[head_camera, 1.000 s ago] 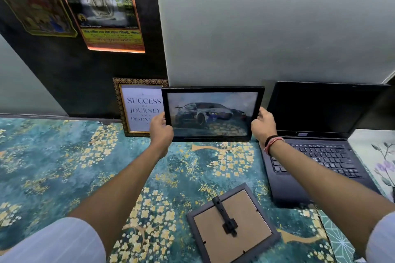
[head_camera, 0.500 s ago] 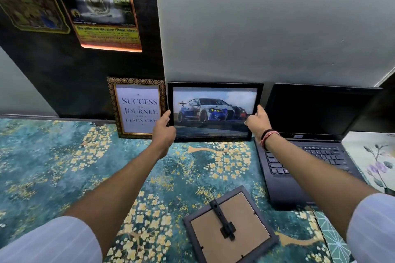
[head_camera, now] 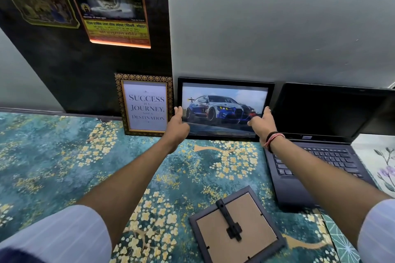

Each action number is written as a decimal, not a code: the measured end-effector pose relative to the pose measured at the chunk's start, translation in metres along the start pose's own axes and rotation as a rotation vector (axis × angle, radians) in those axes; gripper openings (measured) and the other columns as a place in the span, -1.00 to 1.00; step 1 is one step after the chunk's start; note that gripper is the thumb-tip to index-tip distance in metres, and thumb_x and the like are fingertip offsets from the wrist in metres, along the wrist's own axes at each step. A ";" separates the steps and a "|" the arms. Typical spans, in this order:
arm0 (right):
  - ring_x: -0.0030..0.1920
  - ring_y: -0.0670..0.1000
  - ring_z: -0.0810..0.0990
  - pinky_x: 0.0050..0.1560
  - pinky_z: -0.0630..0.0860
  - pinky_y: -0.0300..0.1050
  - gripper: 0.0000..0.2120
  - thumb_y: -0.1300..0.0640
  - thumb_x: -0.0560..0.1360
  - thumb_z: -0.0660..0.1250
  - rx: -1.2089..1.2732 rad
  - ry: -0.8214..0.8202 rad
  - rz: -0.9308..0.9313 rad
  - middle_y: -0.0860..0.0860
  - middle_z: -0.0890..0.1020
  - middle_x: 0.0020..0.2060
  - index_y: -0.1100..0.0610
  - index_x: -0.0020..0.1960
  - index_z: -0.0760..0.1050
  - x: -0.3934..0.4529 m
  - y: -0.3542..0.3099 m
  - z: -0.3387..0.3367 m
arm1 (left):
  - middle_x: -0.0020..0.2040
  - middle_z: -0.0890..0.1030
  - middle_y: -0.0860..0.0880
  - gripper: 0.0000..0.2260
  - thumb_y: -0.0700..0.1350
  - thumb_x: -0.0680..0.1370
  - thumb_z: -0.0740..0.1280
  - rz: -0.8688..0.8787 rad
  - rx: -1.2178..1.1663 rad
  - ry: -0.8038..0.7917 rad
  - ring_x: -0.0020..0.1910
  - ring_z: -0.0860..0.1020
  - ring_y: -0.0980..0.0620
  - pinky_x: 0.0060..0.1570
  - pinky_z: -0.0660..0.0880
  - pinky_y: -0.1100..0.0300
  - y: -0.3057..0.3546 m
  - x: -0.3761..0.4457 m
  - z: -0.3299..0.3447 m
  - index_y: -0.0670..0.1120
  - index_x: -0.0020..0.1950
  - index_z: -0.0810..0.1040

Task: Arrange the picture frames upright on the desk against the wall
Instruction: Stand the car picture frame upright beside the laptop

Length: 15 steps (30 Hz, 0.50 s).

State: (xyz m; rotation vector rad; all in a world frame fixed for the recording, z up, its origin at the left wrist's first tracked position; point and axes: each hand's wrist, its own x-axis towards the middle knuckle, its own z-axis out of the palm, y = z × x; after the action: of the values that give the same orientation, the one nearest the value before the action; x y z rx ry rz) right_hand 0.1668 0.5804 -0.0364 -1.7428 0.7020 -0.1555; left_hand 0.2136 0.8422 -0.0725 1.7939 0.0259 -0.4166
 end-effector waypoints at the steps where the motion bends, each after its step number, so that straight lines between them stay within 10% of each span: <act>1: 0.20 -0.05 0.30 0.15 0.28 -0.21 -0.18 0.43 0.53 0.22 -0.001 0.001 -0.005 0.13 0.28 0.53 0.15 0.64 -0.13 0.000 0.000 0.000 | 0.69 -0.19 0.08 -0.20 -0.52 0.55 0.08 0.000 -0.002 0.005 0.67 -0.09 0.00 0.59 0.06 0.01 0.001 0.000 0.000 -0.06 0.70 -0.11; 15: 0.47 0.07 0.30 0.24 0.27 -0.17 -0.12 0.44 0.49 0.29 0.025 -0.042 0.015 0.12 0.19 0.57 0.14 0.64 -0.12 0.007 0.003 -0.003 | 0.67 -0.32 0.00 -0.27 -0.45 0.58 0.10 0.049 0.154 0.032 0.67 -0.03 -0.12 0.19 0.37 0.16 0.010 -0.004 0.013 -0.11 0.70 -0.09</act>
State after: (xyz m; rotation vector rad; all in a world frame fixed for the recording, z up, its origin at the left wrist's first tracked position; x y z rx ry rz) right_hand 0.1699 0.5740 -0.0399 -1.7121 0.6796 -0.1160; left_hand 0.2087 0.8278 -0.0644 1.9492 -0.0286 -0.3623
